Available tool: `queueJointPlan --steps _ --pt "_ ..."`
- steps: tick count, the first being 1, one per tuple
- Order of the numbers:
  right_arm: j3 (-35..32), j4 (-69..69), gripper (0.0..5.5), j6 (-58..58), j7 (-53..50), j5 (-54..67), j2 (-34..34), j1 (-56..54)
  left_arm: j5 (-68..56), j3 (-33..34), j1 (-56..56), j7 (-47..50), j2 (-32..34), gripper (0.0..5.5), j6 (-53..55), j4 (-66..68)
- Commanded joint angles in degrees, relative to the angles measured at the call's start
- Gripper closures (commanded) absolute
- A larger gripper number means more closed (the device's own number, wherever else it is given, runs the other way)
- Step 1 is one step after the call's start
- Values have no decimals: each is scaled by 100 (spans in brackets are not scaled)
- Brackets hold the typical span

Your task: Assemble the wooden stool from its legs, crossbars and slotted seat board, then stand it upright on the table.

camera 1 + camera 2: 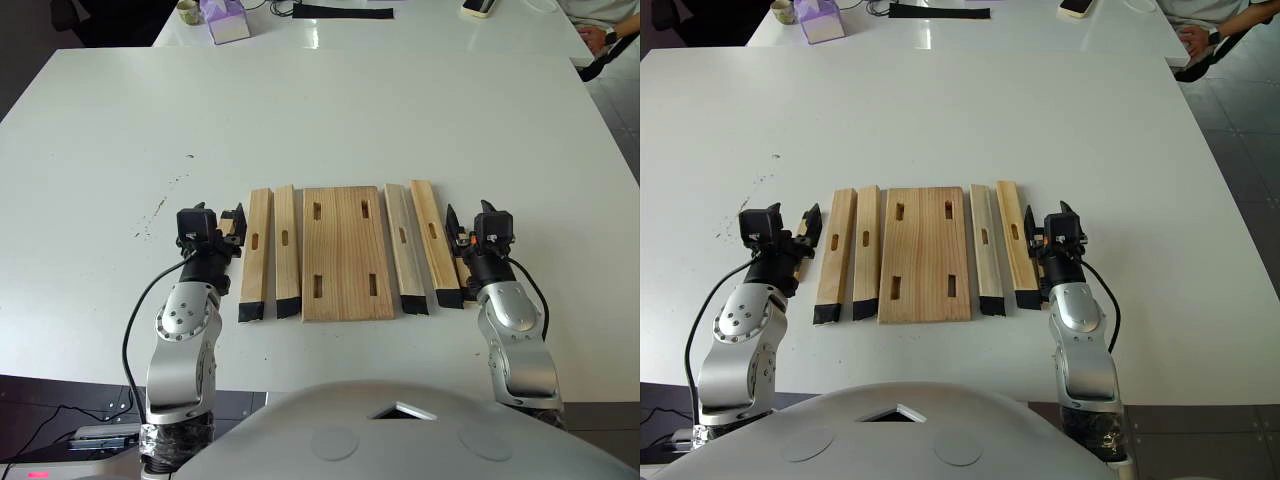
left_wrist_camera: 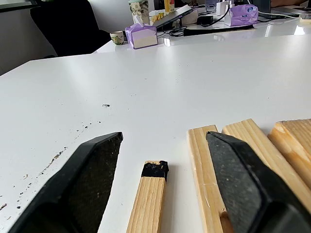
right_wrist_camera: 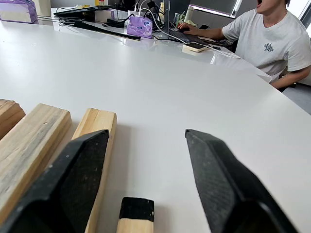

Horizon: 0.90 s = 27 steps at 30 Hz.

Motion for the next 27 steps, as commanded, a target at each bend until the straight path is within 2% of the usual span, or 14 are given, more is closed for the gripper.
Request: queueJointPlan --steps 1,27 --pt "-109 50 260 69 -11 29 -41 -133 69 24 -60 28 26 229 7 97" --pt "13 124 260 -149 -89 -342 -97 -108 494 5 -184 20 139 229 -137 222"
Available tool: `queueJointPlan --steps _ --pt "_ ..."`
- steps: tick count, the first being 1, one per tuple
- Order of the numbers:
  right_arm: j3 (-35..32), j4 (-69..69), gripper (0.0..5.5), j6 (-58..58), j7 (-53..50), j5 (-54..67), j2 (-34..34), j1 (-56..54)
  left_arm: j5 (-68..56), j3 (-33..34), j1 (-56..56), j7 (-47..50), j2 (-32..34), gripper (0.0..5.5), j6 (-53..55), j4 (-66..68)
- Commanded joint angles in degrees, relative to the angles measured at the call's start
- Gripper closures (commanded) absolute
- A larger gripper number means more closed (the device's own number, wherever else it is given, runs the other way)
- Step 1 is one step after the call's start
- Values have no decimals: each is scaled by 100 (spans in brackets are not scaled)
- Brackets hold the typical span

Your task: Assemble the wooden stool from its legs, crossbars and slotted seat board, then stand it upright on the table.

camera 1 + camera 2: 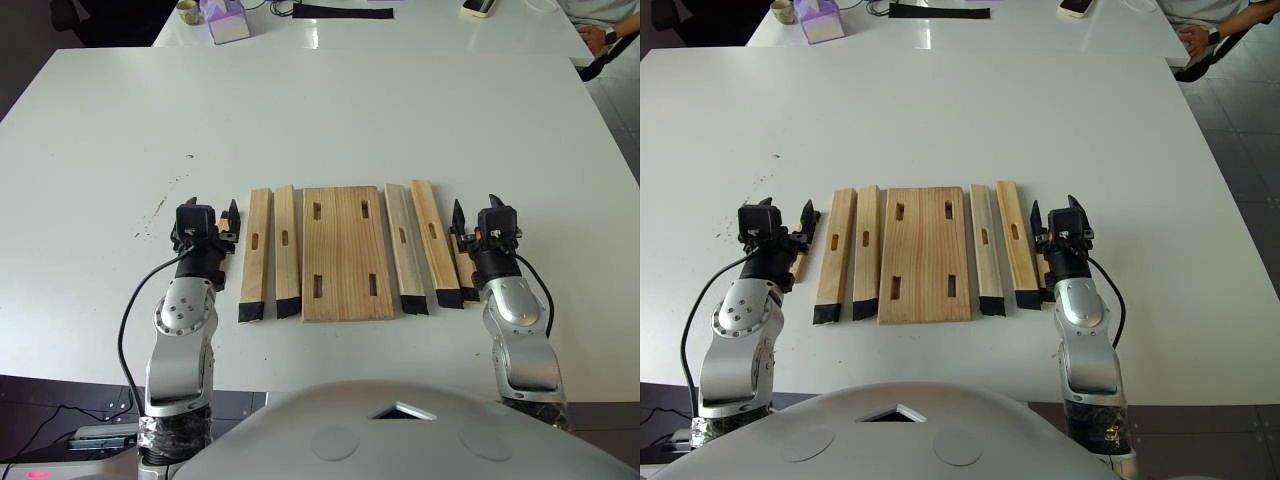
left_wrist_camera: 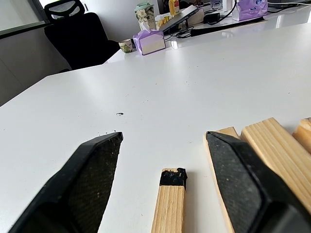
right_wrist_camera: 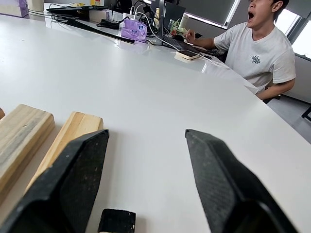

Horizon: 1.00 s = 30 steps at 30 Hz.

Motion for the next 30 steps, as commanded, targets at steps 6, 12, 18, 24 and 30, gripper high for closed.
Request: queueJointPlan --steps 6,12,18,24,30 --pt "164 54 260 -43 -29 -29 55 96 -124 71 -70 -51 -40 229 184 23" --pt "212 58 260 -19 -23 20 93 59 -190 107 -90 -73 -107 229 270 15" --pt "211 48 260 -27 -56 -6 115 91 -250 131 -145 -125 -54 229 346 32" --pt "305 -164 260 -74 -336 -131 312 366 -929 365 -173 -423 155 229 2738 -1100" --pt "346 -341 260 -209 -745 -235 573 923 -1257 1071 -402 -1311 1804 229 4060 -1640"
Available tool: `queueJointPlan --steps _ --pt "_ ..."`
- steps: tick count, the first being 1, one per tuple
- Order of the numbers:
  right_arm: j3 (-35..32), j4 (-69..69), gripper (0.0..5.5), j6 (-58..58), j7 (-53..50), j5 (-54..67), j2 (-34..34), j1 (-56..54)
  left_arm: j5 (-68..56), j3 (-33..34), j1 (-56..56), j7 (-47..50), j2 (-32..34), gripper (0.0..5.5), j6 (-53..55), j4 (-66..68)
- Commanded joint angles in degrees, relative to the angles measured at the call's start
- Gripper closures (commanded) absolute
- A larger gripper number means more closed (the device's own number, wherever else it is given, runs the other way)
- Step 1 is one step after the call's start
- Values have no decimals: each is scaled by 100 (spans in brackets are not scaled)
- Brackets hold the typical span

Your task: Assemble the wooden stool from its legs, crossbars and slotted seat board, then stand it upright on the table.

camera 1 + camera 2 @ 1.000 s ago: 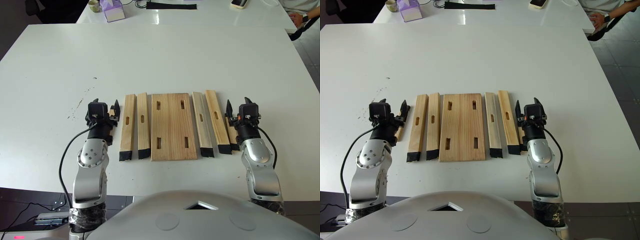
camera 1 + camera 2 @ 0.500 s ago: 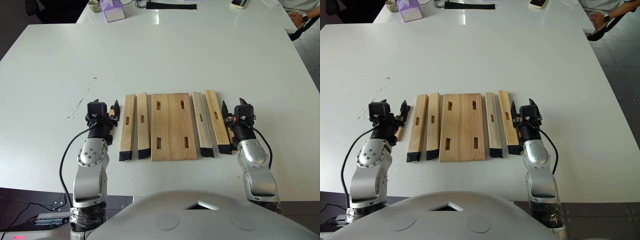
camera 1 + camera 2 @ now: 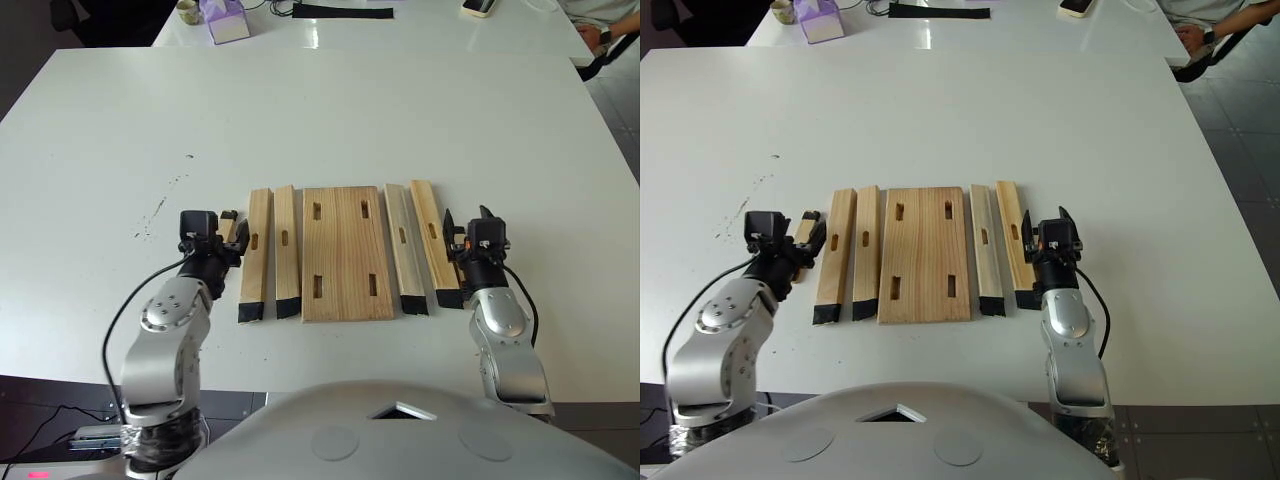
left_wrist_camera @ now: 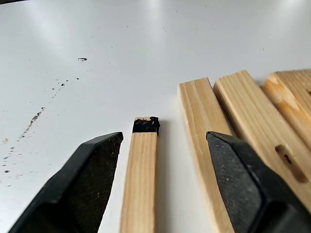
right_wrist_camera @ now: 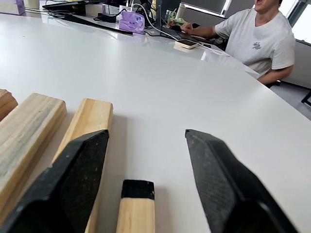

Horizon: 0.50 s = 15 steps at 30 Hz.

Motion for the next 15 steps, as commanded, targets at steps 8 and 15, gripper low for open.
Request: queueJointPlan --steps 8,15 --pt "118 -298 260 -102 -359 -181 271 462 -477 662 17 -1053 1086 229 271 626" --pt "142 -325 260 -79 -352 -201 282 502 -916 721 233 -1071 681 229 301 530"
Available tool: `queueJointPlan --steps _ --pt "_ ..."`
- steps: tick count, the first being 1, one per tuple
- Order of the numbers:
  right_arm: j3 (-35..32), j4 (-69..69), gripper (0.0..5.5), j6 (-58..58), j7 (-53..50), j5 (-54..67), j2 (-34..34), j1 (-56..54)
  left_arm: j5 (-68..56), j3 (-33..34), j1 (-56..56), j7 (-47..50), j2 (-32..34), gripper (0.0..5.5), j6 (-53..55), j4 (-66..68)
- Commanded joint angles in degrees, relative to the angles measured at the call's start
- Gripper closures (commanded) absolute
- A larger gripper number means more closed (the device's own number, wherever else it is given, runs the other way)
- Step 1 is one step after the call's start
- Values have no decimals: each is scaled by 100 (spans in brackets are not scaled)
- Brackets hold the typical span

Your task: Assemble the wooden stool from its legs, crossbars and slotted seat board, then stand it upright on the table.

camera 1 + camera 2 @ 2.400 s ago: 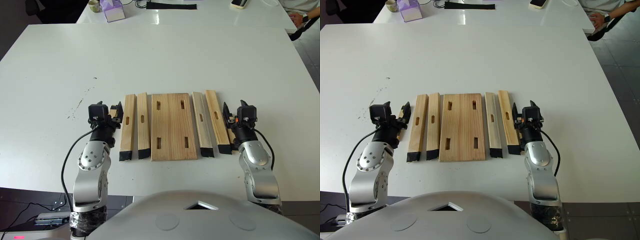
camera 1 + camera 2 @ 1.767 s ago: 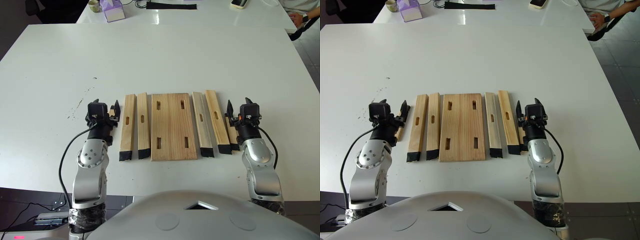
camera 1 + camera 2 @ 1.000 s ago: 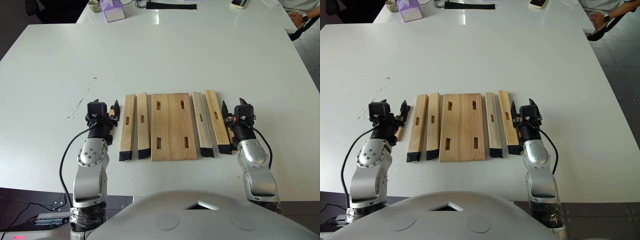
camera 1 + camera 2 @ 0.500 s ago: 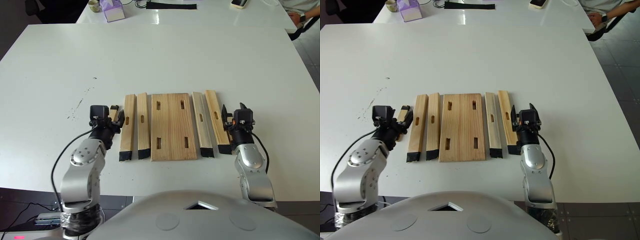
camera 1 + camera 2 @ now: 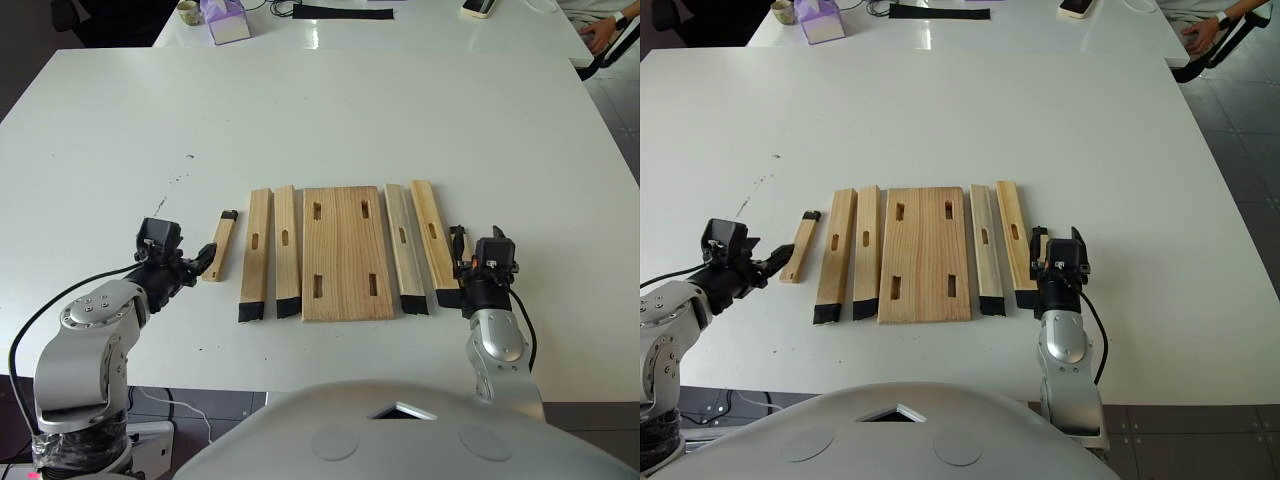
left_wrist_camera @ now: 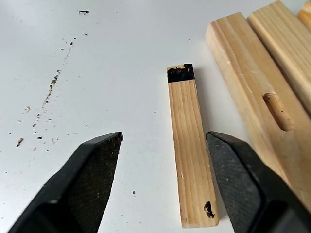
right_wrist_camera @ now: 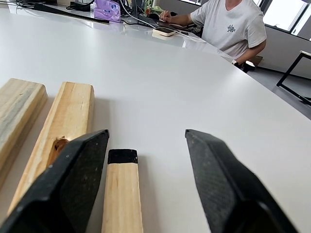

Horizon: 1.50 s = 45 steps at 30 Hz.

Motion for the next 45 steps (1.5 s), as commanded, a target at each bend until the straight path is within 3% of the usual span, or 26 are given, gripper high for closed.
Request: queueJointPlan --steps 1,11,17,24,36,42,45 --pt "36 -52 260 -15 -6 -21 26 6 -212 -42 78 -11 -212 229 -41 -114" --pt "-40 19 260 50 94 8 -41 -180 168 -493 260 230 -183 229 -818 382" --pt "-95 18 260 78 164 27 -84 -216 157 -456 260 345 -277 229 -983 580" --pt "-89 -91 260 159 268 8 -115 -237 260 -878 682 194 -76 229 -1004 772" --pt "-50 -167 259 197 246 -41 -53 -140 328 -530 381 835 -274 412 -750 1582" --pt "-132 -135 259 179 263 -12 -76 -195 -148 -283 3 666 -465 418 -679 1512" --pt "-303 -176 259 145 342 -26 -246 -280 -410 -175 -564 384 -385 418 -1199 1317"
